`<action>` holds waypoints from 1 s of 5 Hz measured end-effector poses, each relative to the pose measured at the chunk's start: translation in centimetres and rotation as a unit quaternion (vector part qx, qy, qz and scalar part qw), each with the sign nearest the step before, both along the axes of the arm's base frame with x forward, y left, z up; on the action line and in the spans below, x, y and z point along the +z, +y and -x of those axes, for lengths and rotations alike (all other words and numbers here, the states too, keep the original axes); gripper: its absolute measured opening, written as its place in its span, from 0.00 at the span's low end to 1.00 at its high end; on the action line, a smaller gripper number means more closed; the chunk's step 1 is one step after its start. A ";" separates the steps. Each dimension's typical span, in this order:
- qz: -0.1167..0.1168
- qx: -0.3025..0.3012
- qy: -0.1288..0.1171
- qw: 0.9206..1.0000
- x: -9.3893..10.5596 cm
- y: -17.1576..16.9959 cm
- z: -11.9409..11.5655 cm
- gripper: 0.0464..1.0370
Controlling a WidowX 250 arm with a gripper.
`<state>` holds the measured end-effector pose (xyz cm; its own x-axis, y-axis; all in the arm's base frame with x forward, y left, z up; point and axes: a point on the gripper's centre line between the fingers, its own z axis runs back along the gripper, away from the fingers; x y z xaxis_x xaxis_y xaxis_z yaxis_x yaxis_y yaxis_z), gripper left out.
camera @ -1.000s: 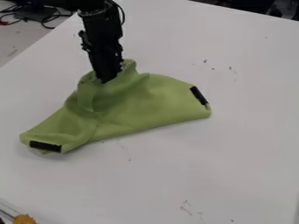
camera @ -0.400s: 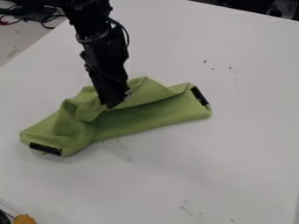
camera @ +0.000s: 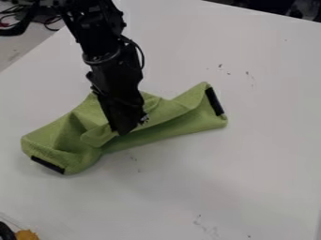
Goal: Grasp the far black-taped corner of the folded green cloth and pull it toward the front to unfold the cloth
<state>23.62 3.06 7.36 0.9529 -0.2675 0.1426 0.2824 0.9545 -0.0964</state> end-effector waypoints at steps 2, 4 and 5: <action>0.020 0.016 -0.002 1.000 -0.4 -2.6 2.0 0.05; 0.045 0.041 0.031 0.998 -2.1 -4.2 5.0 0.05; 0.054 0.048 0.041 0.997 -2.9 -4.6 5.9 0.07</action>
